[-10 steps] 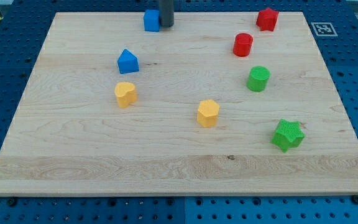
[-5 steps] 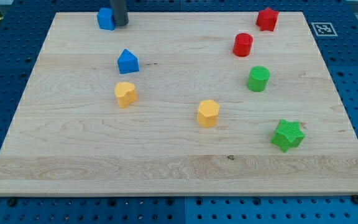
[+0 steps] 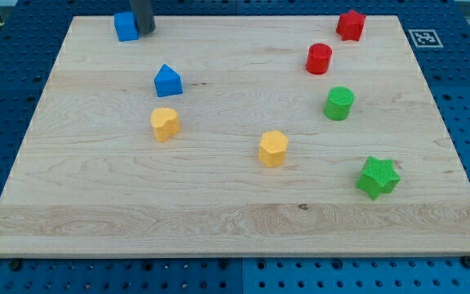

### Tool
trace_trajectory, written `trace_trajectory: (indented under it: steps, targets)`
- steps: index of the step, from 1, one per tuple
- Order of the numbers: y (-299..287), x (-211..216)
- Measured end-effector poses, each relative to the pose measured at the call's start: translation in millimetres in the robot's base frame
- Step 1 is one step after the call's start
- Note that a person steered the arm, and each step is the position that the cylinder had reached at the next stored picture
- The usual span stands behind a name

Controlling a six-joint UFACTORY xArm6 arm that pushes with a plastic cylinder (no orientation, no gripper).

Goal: Move the blue cube to the top left corner

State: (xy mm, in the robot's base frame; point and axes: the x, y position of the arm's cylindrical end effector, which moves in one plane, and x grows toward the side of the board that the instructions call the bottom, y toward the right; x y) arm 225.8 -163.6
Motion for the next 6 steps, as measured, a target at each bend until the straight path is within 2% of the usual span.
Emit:
trace_trajectory:
  steps: [2, 4, 6]
  targets:
    - [-30.2, 0.0]
    - [-28.1, 37.0]
    - [-27.9, 47.3]
